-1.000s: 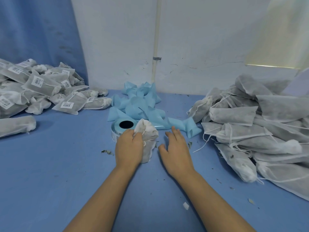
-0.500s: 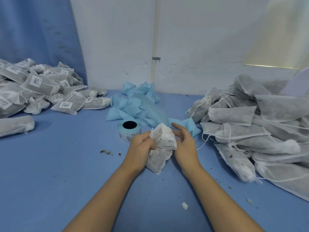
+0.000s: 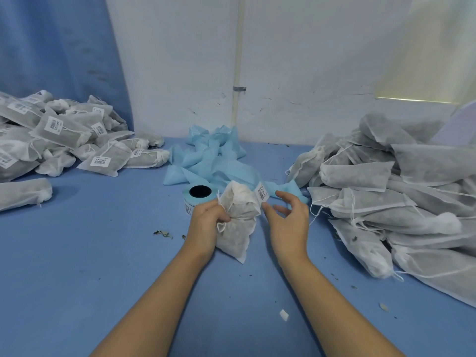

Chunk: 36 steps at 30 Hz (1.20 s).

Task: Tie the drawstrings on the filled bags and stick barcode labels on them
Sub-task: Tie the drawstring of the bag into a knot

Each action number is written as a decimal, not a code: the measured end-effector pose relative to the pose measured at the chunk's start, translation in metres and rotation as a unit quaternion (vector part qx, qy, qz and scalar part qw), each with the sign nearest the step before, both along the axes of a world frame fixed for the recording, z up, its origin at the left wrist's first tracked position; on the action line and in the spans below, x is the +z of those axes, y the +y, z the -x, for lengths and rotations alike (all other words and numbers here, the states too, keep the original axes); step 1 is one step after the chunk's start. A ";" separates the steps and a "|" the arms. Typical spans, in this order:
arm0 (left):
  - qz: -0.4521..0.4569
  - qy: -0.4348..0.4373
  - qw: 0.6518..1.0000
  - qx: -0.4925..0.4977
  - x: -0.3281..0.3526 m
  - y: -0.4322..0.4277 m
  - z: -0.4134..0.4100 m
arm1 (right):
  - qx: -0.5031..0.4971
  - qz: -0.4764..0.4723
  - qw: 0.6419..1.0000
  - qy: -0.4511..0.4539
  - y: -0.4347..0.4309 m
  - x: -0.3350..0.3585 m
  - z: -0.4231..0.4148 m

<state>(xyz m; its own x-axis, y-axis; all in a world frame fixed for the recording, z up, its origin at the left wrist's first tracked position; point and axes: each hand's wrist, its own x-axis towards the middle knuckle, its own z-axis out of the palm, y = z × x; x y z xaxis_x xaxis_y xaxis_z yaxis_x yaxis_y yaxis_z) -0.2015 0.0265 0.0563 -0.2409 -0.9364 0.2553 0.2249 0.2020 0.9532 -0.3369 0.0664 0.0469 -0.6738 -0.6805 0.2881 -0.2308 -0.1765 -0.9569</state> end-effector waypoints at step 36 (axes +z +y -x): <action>-0.030 -0.020 0.999 0.001 0.001 -0.001 0.001 | 0.011 0.050 0.999 0.002 0.005 0.005 -0.003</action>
<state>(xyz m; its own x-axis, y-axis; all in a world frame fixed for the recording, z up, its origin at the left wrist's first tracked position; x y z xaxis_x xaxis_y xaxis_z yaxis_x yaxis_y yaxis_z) -0.2024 0.0257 0.0578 -0.2471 -0.9506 0.1878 0.1851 0.1439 0.9721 -0.3343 0.0713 0.0515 -0.6583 -0.6623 0.3578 -0.2292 -0.2764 -0.9333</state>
